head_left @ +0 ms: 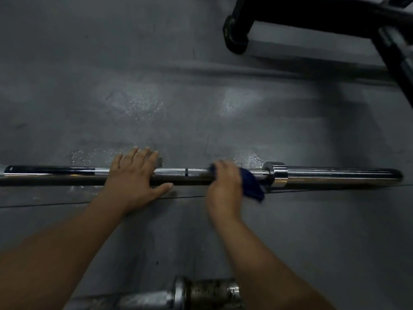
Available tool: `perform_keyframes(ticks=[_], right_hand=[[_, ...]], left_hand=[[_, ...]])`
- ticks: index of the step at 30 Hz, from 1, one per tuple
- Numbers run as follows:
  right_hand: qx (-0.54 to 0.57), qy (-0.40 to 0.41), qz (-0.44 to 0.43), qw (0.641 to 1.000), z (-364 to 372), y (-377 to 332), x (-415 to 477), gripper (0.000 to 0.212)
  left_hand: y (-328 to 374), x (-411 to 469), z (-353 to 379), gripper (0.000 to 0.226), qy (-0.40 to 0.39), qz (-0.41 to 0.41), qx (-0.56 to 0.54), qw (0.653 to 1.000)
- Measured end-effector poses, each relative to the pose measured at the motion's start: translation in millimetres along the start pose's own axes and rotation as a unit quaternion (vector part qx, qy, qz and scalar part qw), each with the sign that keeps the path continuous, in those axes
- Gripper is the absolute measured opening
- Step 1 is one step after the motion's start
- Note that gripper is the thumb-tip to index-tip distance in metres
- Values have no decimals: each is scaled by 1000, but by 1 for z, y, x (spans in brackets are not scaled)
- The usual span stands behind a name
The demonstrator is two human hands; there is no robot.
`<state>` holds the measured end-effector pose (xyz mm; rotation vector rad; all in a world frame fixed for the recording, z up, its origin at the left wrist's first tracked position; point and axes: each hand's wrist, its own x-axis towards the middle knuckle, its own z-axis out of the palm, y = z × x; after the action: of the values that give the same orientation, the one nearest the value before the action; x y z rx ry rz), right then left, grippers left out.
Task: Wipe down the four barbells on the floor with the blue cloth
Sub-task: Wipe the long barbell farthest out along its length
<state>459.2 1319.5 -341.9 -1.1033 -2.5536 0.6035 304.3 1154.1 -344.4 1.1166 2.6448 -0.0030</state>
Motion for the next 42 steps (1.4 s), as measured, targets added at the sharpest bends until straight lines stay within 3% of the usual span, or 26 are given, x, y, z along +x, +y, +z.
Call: perform_keyframes(ticks=[2,3,4,7,9,10,13,15,18,21,22,25,26,27,29,31,33,37,42], right_hand=[[21,-115,-117,986,-2,-17,9,52],[31,-137,-136,981,-11,-9,20,55],[30,-119,-124,985,-20,8,30,54],[-25,37,20,999,-39,65,40,44],[-34,56,51,997,-28,58,34,37],[-26,42,36,998,-20,42,34,34],[-8,-87,-117,989,-6,10,36,38],[16,-111,-145,983,-18,18,46,46],[-12,21,-27,999,-35,66,53,47],[-3,48,71,996,-22,55,39,54],[15,24,62,998,-14,38,37,55],[32,-80,-95,992,-5,8,38,55],[30,-82,-123,989,-11,13,44,55],[18,-54,-121,991,-17,27,49,53],[-22,23,-20,999,-29,55,53,50],[-39,52,57,996,-25,56,50,47],[-26,33,30,999,-11,30,47,46],[5,-65,-123,990,-7,3,48,45],[5,27,29,999,-11,28,37,39]], left_hand=[[-1,10,-5,111,-9,-2,-3,1000],[-3,13,-7,112,-10,1,-7,1000],[-5,16,-10,112,-5,5,-13,1000],[-7,9,-6,103,56,24,-26,998],[-2,0,5,95,76,36,-17,996],[-1,-2,9,91,81,35,-17,996],[0,0,9,87,81,38,-11,996],[-3,7,3,88,71,34,1,997],[-5,18,-2,89,57,18,1,998],[-5,29,-4,94,46,4,11,999],[-4,32,-6,96,44,-3,11,999],[-3,36,-9,94,69,-9,-7,998],[-2,33,-9,91,82,2,-11,997],[-1,27,-7,87,94,20,-8,995],[4,15,2,86,104,52,18,993],[7,14,9,88,107,49,30,993],[11,14,10,87,110,33,21,993],[12,3,4,83,101,37,10,994],[18,-22,9,81,90,30,-7,996]])
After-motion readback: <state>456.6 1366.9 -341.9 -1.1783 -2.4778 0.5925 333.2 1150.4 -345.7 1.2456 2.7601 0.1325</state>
